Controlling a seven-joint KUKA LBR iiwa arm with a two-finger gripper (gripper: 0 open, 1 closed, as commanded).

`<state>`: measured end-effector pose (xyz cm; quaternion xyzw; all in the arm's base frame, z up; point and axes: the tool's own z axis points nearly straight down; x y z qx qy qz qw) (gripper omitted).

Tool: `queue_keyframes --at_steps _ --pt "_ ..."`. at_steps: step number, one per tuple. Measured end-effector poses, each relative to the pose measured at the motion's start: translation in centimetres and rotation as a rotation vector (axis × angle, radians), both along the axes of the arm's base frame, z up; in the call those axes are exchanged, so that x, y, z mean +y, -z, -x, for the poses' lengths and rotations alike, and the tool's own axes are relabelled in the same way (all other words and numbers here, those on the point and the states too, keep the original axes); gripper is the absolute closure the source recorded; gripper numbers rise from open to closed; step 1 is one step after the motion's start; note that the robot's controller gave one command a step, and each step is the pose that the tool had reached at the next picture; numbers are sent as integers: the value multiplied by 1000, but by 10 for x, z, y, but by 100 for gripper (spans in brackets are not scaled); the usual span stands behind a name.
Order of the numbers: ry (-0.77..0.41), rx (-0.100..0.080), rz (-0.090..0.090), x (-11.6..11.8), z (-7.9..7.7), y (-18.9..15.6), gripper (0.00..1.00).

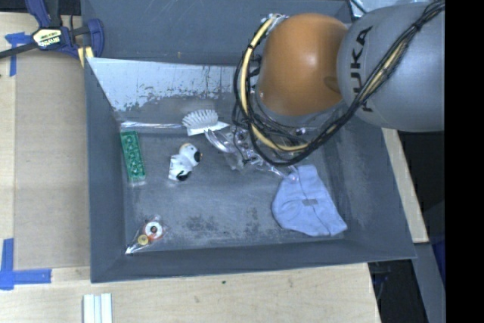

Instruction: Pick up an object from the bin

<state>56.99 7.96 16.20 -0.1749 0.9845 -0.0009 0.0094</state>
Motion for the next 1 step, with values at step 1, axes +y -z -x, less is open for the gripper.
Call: queue_keyframes --at_steps 1 --pt "1 1 0 0 1 -2 100"
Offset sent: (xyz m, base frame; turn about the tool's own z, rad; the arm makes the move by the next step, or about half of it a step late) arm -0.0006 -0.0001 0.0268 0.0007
